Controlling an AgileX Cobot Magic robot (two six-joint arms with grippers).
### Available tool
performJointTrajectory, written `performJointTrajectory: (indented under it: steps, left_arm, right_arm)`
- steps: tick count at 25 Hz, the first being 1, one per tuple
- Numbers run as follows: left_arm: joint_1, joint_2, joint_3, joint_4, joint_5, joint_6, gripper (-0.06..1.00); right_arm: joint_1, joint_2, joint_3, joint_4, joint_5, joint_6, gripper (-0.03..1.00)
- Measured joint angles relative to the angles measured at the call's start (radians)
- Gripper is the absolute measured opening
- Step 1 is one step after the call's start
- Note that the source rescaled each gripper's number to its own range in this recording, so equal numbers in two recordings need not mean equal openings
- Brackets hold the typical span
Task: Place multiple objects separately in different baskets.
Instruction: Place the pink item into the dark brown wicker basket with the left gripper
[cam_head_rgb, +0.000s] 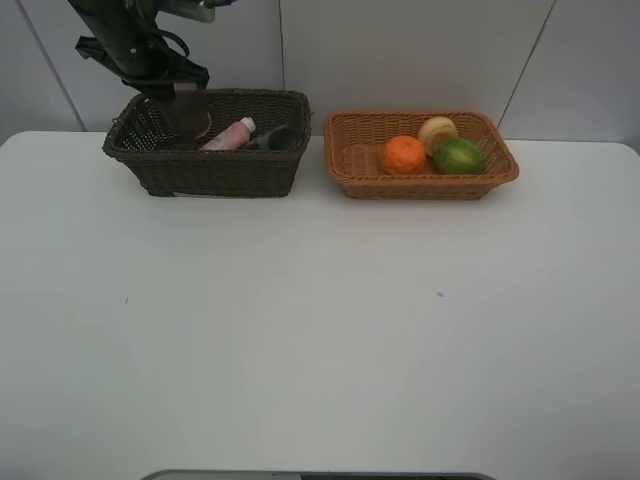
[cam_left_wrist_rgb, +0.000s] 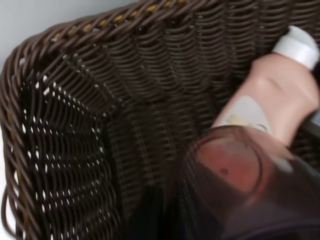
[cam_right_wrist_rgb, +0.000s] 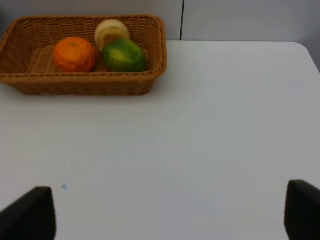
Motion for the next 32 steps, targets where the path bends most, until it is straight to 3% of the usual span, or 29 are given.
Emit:
performJointTrajectory:
  steps: [16,18,20,25,28,32]
  left_arm:
    - [0.063,0.066,-0.001,0.031,-0.050,0.000,0.00]
    - [0.063,0.073,-0.001,0.028,-0.050,0.000,0.05]
    - [0.063,0.073,-0.001,0.022,-0.051,0.000,0.23]
    - [0.063,0.073,-0.001,0.015,-0.051,0.000,0.85]
    - [0.063,0.073,-0.001,0.015,-0.050,0.000,0.96]
    - [0.062,0.059,-0.001,0.014,-0.045,0.000,0.98]
  right_arm:
    - [0.000,0.000,0.000,0.000,0.000,0.000,0.93]
    - [0.000,0.000,0.000,0.000,0.000,0.000,0.93]
    - [0.000,0.000,0.000,0.000,0.000,0.000,0.93]
    - [0.000,0.000,0.000,0.000,0.000,0.000,0.93]
    - [0.000,0.000,0.000,0.000,0.000,0.000,0.93]
    - [0.000,0.000,0.000,0.000,0.000,0.000,0.93]
